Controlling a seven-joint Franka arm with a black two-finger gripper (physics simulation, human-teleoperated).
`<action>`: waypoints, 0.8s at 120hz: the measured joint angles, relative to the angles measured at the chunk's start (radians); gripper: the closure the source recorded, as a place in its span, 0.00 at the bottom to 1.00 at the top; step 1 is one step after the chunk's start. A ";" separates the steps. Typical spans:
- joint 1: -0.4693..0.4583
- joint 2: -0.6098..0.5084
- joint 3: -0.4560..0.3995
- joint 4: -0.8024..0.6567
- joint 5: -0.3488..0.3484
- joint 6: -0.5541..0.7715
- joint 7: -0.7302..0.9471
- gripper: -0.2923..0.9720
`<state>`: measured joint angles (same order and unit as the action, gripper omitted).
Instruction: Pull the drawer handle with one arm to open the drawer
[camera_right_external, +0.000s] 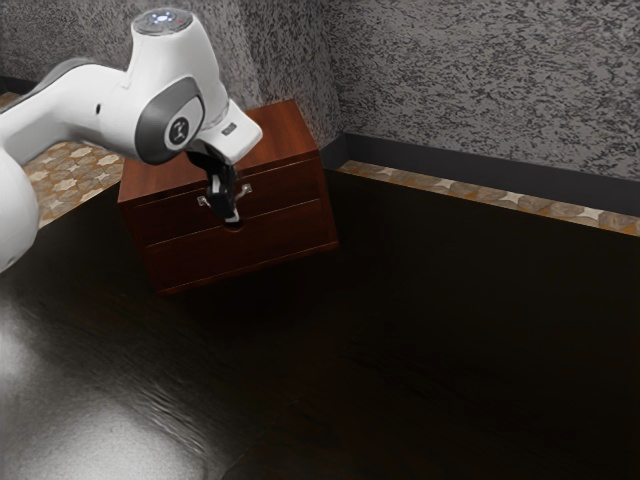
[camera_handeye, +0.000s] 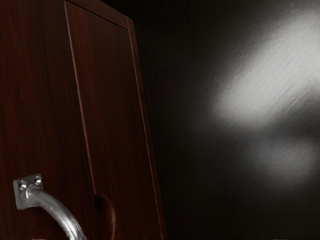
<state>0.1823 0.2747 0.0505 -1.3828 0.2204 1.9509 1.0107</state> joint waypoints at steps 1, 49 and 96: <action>0.000 0.000 0.000 -0.002 0.001 0.001 -0.002 0.32; 0.009 0.007 0.000 -0.036 0.011 0.057 -0.057 0.32; 0.055 0.007 0.000 -0.052 0.009 0.082 -0.069 0.32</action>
<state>0.2374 0.2812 0.0507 -1.4348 0.2297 2.0332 0.9418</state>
